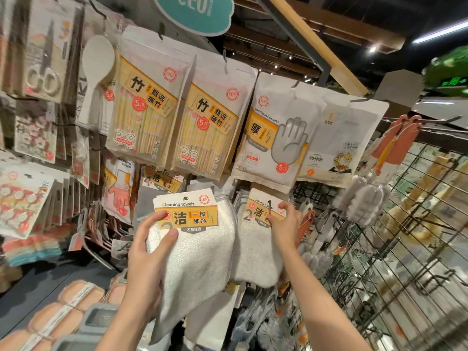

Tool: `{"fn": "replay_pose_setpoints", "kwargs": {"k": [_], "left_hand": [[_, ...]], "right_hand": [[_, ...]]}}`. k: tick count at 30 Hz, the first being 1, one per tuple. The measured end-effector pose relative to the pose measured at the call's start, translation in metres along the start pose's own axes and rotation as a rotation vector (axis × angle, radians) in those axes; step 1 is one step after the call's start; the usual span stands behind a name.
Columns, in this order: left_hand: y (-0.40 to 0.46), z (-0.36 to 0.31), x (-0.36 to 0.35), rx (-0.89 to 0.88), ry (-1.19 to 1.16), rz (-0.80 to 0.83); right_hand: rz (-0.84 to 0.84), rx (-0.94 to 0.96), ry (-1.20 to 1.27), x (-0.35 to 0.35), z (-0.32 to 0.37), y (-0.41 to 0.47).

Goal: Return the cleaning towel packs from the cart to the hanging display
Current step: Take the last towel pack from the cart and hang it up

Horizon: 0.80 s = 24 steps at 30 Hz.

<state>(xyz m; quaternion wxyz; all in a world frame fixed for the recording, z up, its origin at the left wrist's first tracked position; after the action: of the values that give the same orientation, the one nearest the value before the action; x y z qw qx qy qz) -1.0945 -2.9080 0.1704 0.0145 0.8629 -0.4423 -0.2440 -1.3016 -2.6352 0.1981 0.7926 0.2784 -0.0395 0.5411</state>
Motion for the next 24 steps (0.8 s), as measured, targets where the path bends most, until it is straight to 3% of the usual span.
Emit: {"fn": "replay_pose_setpoints", "kwargs": {"k": [11, 19, 24], "left_hand": [[-0.001, 0.0, 0.017, 0.035, -0.014, -0.021], [-0.01, -0.012, 0.023, 0.007, 0.022, -0.016], [-0.016, -0.014, 0.029, -0.01, 0.031, -0.021]], "right_hand": [[-0.027, -0.032, 0.004, -0.006, 0.007, 0.003], [0.073, -0.101, -0.032, 0.01, 0.019, -0.019], [0.132, -0.007, 0.089, 0.019, 0.05, -0.048]]}}
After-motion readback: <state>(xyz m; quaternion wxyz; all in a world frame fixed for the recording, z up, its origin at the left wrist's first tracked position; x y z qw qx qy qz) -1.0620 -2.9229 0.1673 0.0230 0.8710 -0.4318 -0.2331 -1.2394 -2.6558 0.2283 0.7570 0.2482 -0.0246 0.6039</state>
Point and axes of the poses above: each hand's wrist, its own y-axis towards the middle knuckle, its own x-axis out of the back of the hand, z = x × y, the point moved 7 cm from there along y, towards the middle knuckle, and after that the axes turned 6 degrees about y, right-handed, at the moved point
